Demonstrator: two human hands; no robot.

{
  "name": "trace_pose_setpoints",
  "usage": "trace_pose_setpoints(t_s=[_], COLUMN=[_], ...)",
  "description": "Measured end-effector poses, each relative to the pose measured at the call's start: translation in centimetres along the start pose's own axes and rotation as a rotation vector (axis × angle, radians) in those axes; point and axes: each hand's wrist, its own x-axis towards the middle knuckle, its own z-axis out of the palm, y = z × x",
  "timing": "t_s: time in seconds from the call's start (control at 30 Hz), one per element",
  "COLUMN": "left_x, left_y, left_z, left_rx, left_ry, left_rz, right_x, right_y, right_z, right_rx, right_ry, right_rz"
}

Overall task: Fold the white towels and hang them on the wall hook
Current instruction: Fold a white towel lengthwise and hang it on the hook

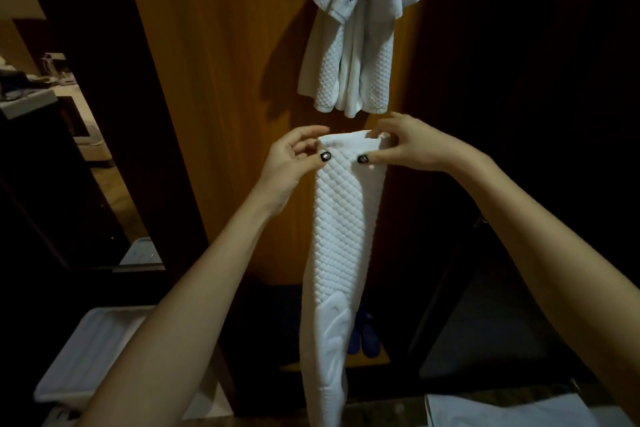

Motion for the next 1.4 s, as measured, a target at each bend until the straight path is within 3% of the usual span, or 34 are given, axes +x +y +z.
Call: trace_pose_setpoints(t_s=[0.1,0.2,0.3,0.47,0.53,0.63,0.7,0.83,0.97,1.13,1.27,1.4], left_x=[0.1,0.1,0.0,0.1,0.4,0.8,0.9,1.2,2.0,3.8,4.8,5.2], left_y=[0.2,-0.3,-0.7,0.0,0.5,0.8,0.7,2.1,3.9,6.2,6.9,7.9], left_z=[-0.8,-0.9,-0.7,-0.1,-0.5,-1.5,-1.6,-0.2,1.2,1.9,1.8,1.0], left_rx=[-0.004,0.078,0.211,0.354,0.226,-0.024,-0.076,-0.054,-0.102,0.042,0.172,0.279], left_ry=[0.004,0.048,0.167,0.254,0.266,0.088,-0.006,0.018,0.108,0.17,0.212,0.227], left_rz=[-0.003,0.016,0.107,0.411,0.297,-0.024,-0.111,-0.028,0.025,0.095,0.121,0.12], right_x=[-0.6,-1.1,-1.3,-0.3,0.1,0.5,0.5,0.5,-1.0,-3.1,-2.8,-1.7], right_y=[1.2,1.0,0.6,-1.1,-1.9,-2.3,-2.3,-2.0,-0.6,-2.0,-3.0,-3.8], right_z=[-0.6,0.3,2.1,3.0,2.5,1.6,1.0,0.4,1.4,5.0,5.4,4.2], right_rx=[0.065,0.138,0.112,0.534,0.696,0.773,0.763,0.89,1.079,0.873,0.952,0.952], right_ry=[-0.163,-0.14,-0.005,0.34,0.387,0.39,0.392,0.445,0.323,0.358,0.358,0.489], right_rz=[0.065,0.001,-0.098,-0.141,-0.161,-0.18,-0.191,-0.186,-0.097,-0.219,-0.256,-0.278])
